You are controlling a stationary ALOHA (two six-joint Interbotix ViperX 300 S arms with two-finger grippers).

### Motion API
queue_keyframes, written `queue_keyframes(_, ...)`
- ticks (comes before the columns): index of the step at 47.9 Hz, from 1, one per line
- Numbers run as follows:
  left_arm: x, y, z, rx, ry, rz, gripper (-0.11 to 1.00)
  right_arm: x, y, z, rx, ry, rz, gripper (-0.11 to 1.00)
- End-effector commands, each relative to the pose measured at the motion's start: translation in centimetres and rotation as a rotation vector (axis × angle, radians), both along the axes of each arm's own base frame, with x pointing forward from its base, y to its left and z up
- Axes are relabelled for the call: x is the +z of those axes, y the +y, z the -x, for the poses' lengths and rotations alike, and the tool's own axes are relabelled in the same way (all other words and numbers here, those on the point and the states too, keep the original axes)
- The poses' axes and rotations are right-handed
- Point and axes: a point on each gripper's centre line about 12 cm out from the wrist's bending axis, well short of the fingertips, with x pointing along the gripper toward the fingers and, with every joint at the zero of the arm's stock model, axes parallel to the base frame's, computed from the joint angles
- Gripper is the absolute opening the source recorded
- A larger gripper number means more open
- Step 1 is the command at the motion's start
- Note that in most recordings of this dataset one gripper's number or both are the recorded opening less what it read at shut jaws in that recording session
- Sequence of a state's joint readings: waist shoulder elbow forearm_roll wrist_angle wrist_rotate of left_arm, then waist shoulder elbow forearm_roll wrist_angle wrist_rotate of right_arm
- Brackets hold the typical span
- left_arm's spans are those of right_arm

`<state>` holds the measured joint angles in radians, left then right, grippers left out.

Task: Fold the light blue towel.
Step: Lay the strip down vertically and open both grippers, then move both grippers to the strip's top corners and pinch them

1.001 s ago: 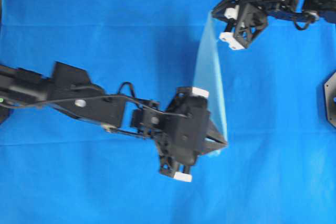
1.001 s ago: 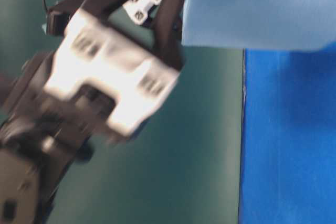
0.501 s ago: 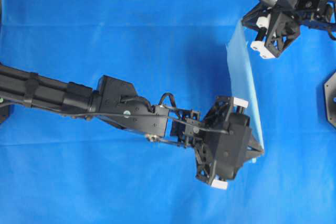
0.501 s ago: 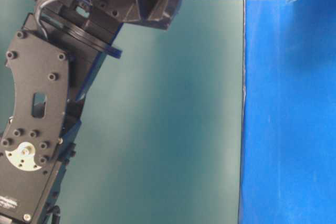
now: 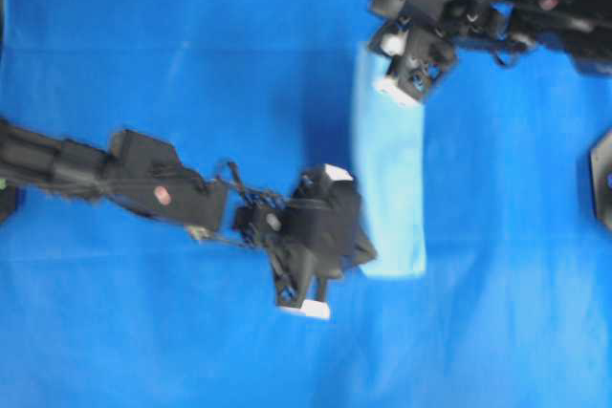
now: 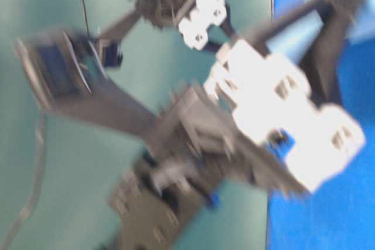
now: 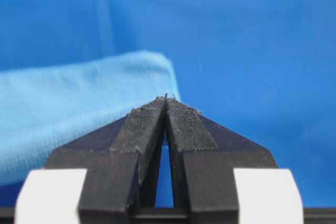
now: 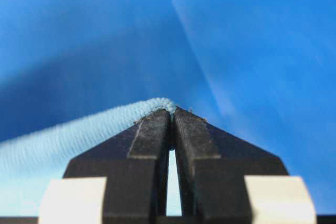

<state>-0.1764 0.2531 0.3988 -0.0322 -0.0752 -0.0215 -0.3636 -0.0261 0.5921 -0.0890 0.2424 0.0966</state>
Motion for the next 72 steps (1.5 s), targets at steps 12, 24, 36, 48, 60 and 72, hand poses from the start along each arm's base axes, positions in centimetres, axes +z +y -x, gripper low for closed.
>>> queue_keyframes(12,0.1,0.3,2.4,0.019,-0.074,0.041,0.02,1.4,0.3,-2.5,0.058,-0.035,0.050,0.02)
queue_keyframes(24,-0.4,0.6,2.6,0.023,-0.059,0.037,0.02,0.7,0.3,-2.2,0.057,-0.023,0.044,0.02)
queue_keyframes(36,-0.7,0.9,2.7,0.031,-0.044,0.036,0.21,0.5,0.4,-2.1,0.060,-0.033,0.046,0.38)
queue_keyframes(48,0.0,1.5,3.6,0.031,0.018,0.012,0.84,0.4,0.5,-1.8,0.056,-0.027,0.041,0.60)
queue_keyframes(60,3.0,2.6,5.9,0.045,0.054,0.007,0.78,1.5,1.3,-0.2,0.052,-0.050,0.041,0.61)
queue_keyframes(72,5.9,4.7,9.6,0.088,-0.015,0.018,0.76,4.5,3.5,3.3,0.067,-0.150,0.055,0.61)
